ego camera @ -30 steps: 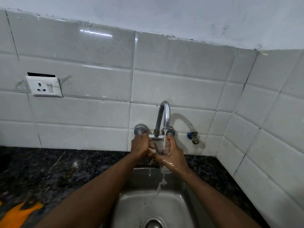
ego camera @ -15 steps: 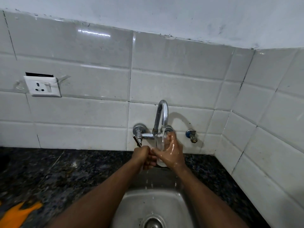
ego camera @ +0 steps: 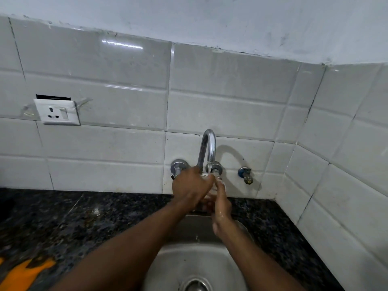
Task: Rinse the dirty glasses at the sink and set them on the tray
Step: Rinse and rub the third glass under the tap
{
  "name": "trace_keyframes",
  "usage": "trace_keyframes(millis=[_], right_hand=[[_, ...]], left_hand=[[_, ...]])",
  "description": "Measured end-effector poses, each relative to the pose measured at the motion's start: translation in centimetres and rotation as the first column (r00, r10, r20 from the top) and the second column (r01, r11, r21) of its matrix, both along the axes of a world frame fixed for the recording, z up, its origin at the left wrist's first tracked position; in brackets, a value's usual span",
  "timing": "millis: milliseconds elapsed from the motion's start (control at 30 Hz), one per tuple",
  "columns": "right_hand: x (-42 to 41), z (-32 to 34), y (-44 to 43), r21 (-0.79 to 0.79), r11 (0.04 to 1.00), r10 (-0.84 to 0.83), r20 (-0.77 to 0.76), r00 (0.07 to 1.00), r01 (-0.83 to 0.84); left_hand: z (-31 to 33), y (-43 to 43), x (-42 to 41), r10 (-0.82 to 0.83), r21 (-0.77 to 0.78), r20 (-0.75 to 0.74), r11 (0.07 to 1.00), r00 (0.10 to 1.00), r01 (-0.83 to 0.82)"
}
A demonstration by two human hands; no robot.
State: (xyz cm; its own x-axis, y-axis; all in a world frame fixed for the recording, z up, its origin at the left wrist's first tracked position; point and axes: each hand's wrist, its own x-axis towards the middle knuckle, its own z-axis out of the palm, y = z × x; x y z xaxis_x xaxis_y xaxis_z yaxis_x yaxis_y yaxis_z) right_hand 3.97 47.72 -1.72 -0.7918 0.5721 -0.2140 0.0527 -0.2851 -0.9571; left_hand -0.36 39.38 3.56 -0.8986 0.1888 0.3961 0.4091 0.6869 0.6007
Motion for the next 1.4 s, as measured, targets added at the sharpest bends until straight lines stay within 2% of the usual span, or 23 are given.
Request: trace_keyframes(millis=[33,100,133,200,300,433,533,600,633,667,700,733,800,833,867,967,1000,1100,1133,1267,1300,1400], right_hand=[[0.2,-0.4,-0.2,-0.103,0.991,0.090,-0.016,0.996,-0.091],[0.6,-0.9,-0.9,-0.260,0.949,0.173,-0.045,0.984,-0.179],[0.8,-1.0,-1.5,-0.319,0.930,0.176,-0.048,0.983,-0.182],[0.8,-0.9,-2.0,-0.398,0.897,0.190,-0.048,0.981,-0.194],[0.3,-0.9,-1.8,-0.343,0.914,0.228,-0.007,0.974,-0.217],[-0.5,-0.8,-0.8,-0.230,0.949,0.225,0.016,0.974,-0.215],[-0.8,0.2,-0.5,-0.178,0.946,0.281,0.032,0.959,-0.271],[-1.0,0.9,-0.5,-0.026,0.962,0.273,0.096,0.957,-0.272],[-1.1,1.3,-0.4,0.110,0.959,0.249,0.118,0.961,-0.262],[-1.3,1.7,-0.3,0.284,0.926,0.221,0.128,0.967,-0.249],[-1.5,2.2,-0.1,0.483,0.843,0.198,0.133,0.971,-0.238],[-1.6,2.7,0.2,0.662,0.711,0.195,0.138,0.971,-0.237],[-1.8,3.8,0.8,0.861,0.445,0.190,0.176,0.966,-0.245],[-1.8,4.4,1.0,0.897,0.371,0.164,0.190,0.968,-0.239],[-1.9,4.9,1.4,0.914,0.343,0.134,0.183,0.974,-0.219],[-1.2,5.1,2.3,0.941,0.305,0.089,0.122,0.989,-0.144],[-1.0,5.1,2.5,0.949,0.254,0.121,0.161,0.980,-0.187],[-0.2,5.0,2.3,0.936,0.020,0.197,0.340,0.920,-0.351],[0.0,5.0,2.2,0.940,0.009,0.203,0.331,0.921,-0.340],[-0.3,5.1,2.4,0.978,0.144,0.160,0.128,0.979,-0.152],[-0.4,5.3,2.5,0.978,0.128,0.180,0.140,0.974,-0.164],[-0.3,5.5,2.5,0.953,-0.070,0.267,0.303,0.915,-0.295]], left_hand=[[0.9,0.1,0.2,-0.041,-0.174,-0.099,0.984,0.994,0.023],[2.2,0.6,0.8,-0.138,-0.452,-0.194,0.891,0.971,0.036],[2.6,0.7,1.1,-0.163,-0.523,-0.201,0.851,0.966,0.034],[2.8,0.9,1.0,-0.164,-0.548,-0.187,0.835,0.969,0.036],[1.8,0.1,0.2,-0.123,-0.424,-0.161,0.904,0.979,0.044],[-0.5,-1.2,-0.8,0.023,-0.054,-0.002,0.998,1.000,-0.023],[-2.1,-1.8,-0.6,0.118,0.176,0.159,0.974,0.980,-0.146],[-2.8,-2.1,-0.8,0.092,0.347,0.287,0.918,0.954,-0.193],[-3.0,-2.2,-1.0,0.059,0.434,0.361,0.873,0.931,-0.224],[-3.5,-2.2,-1.4,0.015,0.503,0.430,0.826,0.903,-0.254],[-4.0,-2.1,-1.7,-0.034,0.528,0.501,0.804,0.865,-0.275],[-4.3,-2.2,-1.7,-0.075,0.527,0.564,0.799,0.822,-0.289],[-5.8,-2.1,-2.4,-0.114,0.509,0.659,0.796,0.744,-0.329],[-6.2,-2.2,-2.7,-0.112,0.491,0.686,0.801,0.719,-0.344],[-6.7,-2.3,-3.1,-0.118,0.487,0.703,0.798,0.701,-0.354],[-6.1,-2.9,-2.3,-0.171,0.521,0.712,0.779,0.681,-0.349],[-5.8,-3.1,-2.0,-0.185,0.531,0.705,0.778,0.684,-0.337],[-5.1,-3.1,-2.0,-0.179,0.536,0.679,0.783,0.712,-0.314],[-4.8,-3.1,-2.2,-0.162,0.532,0.670,0.786,0.725,-0.316],[-3.5,-3.5,-2.8,-0.062,0.484,0.607,0.820,0.792,-0.306],[-3.1,-3.6,-2.9,-0.024,0.447,0.590,0.842,0.807,-0.301],[-1.8,-4.2,-2.6,0.044,0.379,0.529,0.881,0.848,-0.282]])
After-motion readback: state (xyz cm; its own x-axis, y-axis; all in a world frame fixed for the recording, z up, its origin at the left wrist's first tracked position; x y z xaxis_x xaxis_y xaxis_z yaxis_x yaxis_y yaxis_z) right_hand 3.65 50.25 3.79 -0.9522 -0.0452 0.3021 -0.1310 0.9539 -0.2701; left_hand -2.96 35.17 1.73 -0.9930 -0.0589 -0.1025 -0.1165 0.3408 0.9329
